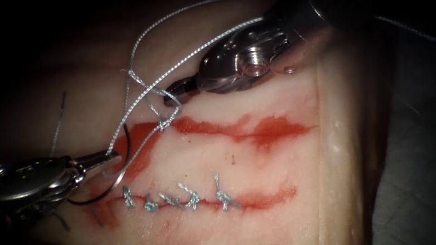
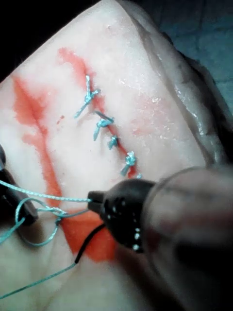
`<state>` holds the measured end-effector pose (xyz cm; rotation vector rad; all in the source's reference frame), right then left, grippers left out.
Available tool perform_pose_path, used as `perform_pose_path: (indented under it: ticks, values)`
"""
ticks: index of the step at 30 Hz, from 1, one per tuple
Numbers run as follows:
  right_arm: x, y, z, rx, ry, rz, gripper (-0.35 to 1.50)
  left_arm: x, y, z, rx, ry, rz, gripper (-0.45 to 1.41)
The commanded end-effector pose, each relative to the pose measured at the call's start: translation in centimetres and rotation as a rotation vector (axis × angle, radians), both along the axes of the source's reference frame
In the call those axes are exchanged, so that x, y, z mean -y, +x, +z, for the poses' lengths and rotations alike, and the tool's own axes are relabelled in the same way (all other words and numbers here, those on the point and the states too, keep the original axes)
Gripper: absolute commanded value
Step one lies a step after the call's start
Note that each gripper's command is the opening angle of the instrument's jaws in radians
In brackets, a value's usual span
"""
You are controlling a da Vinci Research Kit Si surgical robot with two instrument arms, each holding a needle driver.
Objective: Wound Closure
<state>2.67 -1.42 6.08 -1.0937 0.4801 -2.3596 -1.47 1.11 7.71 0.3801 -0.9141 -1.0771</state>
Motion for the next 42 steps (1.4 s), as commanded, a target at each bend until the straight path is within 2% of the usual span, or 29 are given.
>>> perform_pose_path:
  ticks: [1, 5, 11, 14, 21, 26, 29, 33, 42]
  values:
    - [-0.01, 0.10, 0.05, 0.010, 0.002, 0.023, -0.35, 0.04, -0.04, 0.02, 0.001, 0.015, 0.002, -0.45]
    - [-0.04, 0.09, 0.11, 0.039, 0.016, 0.067, -0.35, 0.25, 0.02, -0.08, -0.021, 0.133, 0.021, -0.45]
    - [-0.03, 0.03, 0.19, 0.078, 0.032, 0.137, -0.35, 0.52, 0.19, -0.29, -0.153, 0.401, 0.004, -0.45]
    - [-0.02, 0.00, 0.22, 0.100, 0.049, 0.169, -0.35, 0.63, 0.27, -0.40, -0.164, 0.468, 0.027, -0.45]
    - [-0.03, -0.04, 0.26, 0.126, 0.030, 0.205, -0.35, 0.83, 0.44, -0.58, -0.239, 0.539, 0.111, -0.45]
    - [-0.07, -0.07, 0.29, 0.169, 0.009, 0.283, -0.35, 0.90, 0.58, -0.67, -0.282, 0.569, 0.142, -0.45]
    - [-0.10, -0.09, 0.33, 0.195, 0.003, 0.342, -0.35, 0.94, 0.70, -0.72, -0.357, 0.589, 0.177, -0.45]
    - [-0.11, -0.11, 0.34, 0.214, 0.001, 0.380, -0.35, 0.97, 0.79, -0.78, -0.380, 0.612, 0.199, -0.45]
    - [-0.04, -0.11, 0.39, 0.250, 0.162, 0.689, -0.35, 1.11, 0.91, -0.84, -0.405, 0.648, 0.228, -0.45]
